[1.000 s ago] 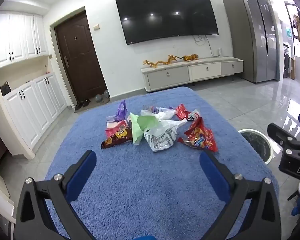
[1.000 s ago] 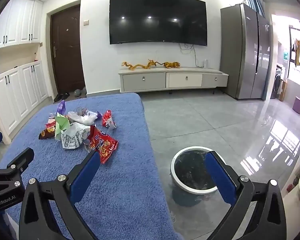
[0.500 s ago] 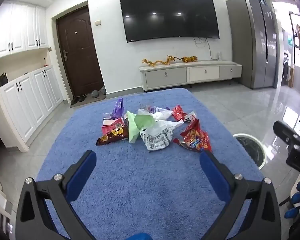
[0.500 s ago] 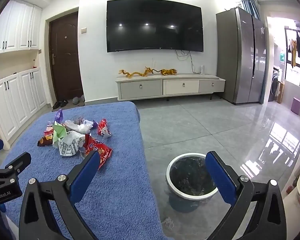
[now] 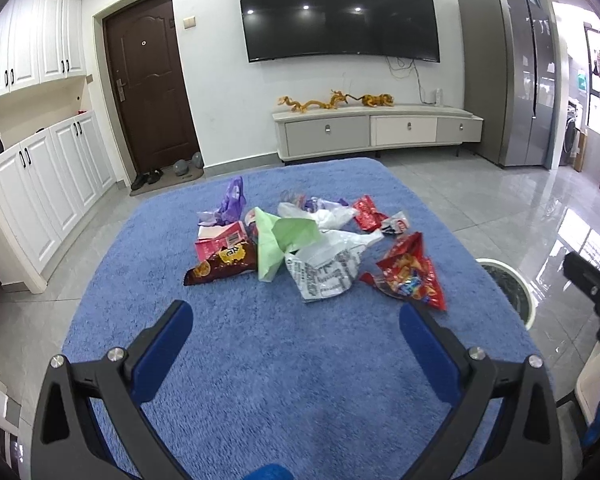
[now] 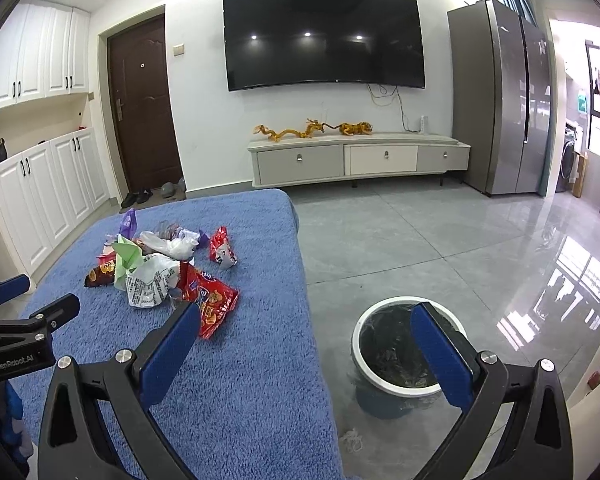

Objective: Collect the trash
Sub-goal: 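Move both grippers toward the pile of wrappers on the rug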

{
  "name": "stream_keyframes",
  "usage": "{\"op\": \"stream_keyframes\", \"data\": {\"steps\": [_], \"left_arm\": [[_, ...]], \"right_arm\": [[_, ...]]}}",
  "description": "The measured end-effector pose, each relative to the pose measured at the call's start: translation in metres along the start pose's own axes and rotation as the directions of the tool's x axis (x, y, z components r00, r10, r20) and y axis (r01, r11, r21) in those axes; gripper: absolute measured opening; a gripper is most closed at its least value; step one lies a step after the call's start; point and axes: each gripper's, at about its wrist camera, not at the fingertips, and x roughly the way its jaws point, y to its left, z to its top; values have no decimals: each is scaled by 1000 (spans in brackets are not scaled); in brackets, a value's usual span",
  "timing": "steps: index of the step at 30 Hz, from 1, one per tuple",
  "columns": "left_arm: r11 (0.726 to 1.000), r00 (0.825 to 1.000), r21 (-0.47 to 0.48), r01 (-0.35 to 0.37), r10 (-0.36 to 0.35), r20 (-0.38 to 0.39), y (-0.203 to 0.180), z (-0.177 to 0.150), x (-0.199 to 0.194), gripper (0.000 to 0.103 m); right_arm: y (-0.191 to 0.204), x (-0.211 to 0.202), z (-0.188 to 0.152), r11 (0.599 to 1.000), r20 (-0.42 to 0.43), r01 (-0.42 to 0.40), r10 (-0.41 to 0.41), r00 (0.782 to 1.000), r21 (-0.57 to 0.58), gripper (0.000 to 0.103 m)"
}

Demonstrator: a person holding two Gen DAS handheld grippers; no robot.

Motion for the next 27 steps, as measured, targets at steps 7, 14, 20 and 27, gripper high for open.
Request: {"op": "stream_keyframes", "data": {"steps": [7, 14, 20, 27], "left_arm": [[1000, 1000, -11, 14, -14, -15, 10, 8, 17, 103], [998, 1000, -62, 19, -19, 1, 26, 16, 31, 103], [998, 1000, -61, 14, -16, -23, 54, 12, 49, 103], [977, 974, -110, 182, -194, -115, 65, 12, 81, 103]], "right_arm": [[1, 16, 11, 1000, -31, 2, -1, 1000, 4, 103], [12, 39, 16, 998, -86, -56, 54, 995, -17, 101], [27, 70, 12, 989, -168, -143, 136, 976, -29, 89], [62, 118, 6, 957, -286, -282, 252, 924, -65, 63]]}}
